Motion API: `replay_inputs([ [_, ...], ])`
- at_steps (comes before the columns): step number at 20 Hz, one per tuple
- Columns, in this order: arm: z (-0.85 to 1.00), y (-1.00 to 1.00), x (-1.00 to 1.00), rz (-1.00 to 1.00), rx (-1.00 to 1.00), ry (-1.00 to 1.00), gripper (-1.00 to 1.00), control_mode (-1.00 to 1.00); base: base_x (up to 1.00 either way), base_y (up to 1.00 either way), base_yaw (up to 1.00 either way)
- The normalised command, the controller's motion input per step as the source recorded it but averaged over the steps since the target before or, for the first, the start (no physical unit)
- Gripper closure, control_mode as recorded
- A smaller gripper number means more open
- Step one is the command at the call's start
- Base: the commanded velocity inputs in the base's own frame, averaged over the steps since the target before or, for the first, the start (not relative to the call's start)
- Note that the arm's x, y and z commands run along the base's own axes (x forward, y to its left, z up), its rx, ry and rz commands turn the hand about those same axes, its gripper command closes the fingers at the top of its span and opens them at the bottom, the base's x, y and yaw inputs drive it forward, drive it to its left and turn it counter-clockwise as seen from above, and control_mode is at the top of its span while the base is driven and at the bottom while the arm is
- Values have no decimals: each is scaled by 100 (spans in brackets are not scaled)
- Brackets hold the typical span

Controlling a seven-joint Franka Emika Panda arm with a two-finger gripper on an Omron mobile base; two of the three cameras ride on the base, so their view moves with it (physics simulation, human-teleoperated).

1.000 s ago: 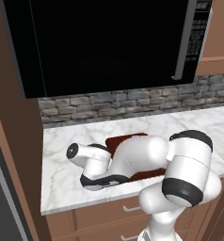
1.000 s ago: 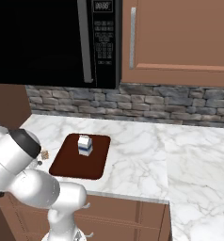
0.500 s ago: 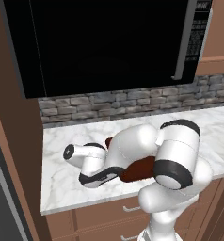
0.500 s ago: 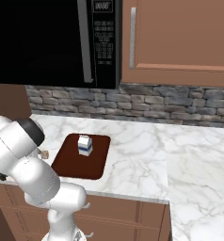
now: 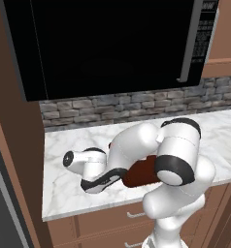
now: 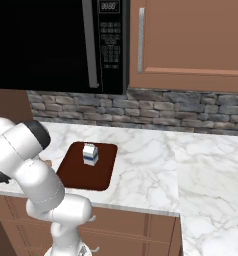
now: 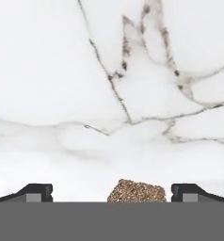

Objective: Take out the milk from the fridge and place it on the tray on the counter. Then take the sugar cube near the tray and place it in the tray.

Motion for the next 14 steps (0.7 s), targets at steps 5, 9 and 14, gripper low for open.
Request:
replay_inputs([
  [5,9,0,0,0,0,-2,-100,-100,0,0,0],
  [9,1,0,12,0,0,0,-100,-100,0,0,0],
  [14,0,-4,16,0,0,0,-100,-100,0,0,0],
])
